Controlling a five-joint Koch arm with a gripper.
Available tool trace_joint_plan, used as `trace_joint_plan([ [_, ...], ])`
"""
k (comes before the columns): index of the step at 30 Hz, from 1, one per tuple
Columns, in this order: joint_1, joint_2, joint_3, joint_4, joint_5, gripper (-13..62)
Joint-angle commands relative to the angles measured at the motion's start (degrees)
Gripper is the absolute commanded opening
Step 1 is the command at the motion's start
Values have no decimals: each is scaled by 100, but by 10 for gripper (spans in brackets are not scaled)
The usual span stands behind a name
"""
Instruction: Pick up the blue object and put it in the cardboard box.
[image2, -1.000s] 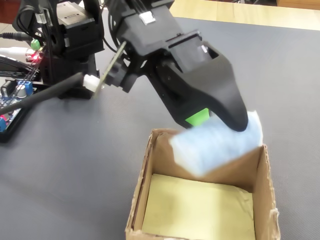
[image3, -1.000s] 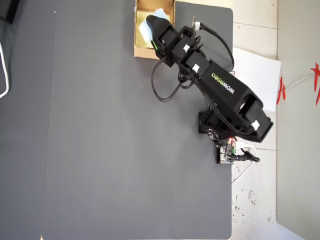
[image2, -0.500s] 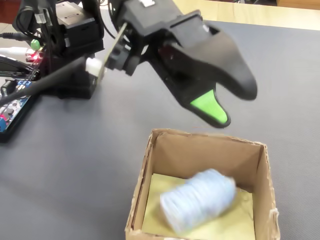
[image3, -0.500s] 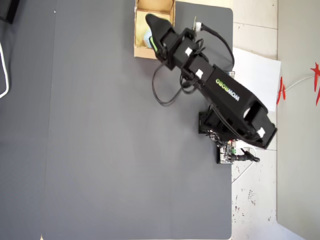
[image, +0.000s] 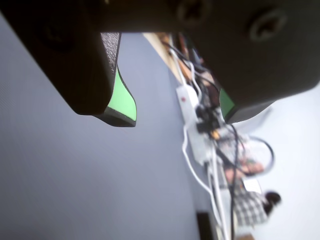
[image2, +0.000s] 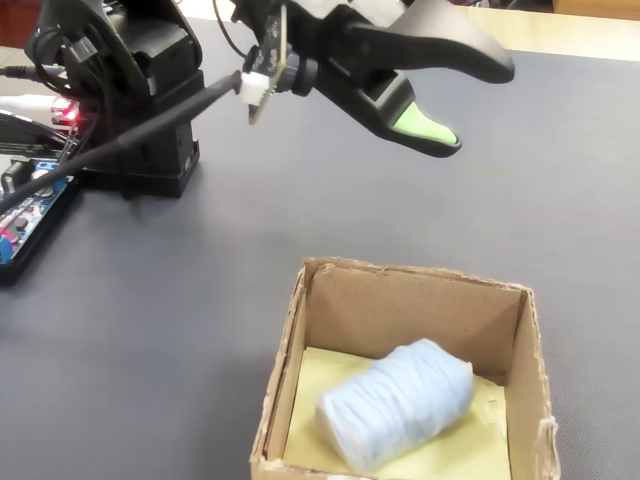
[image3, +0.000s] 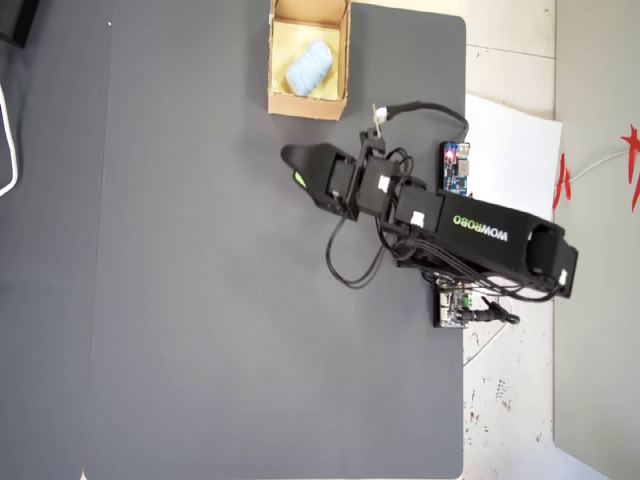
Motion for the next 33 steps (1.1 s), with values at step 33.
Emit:
trace_joint_plan([
  [33, -1239, 932, 2874, -141, 694, 342],
])
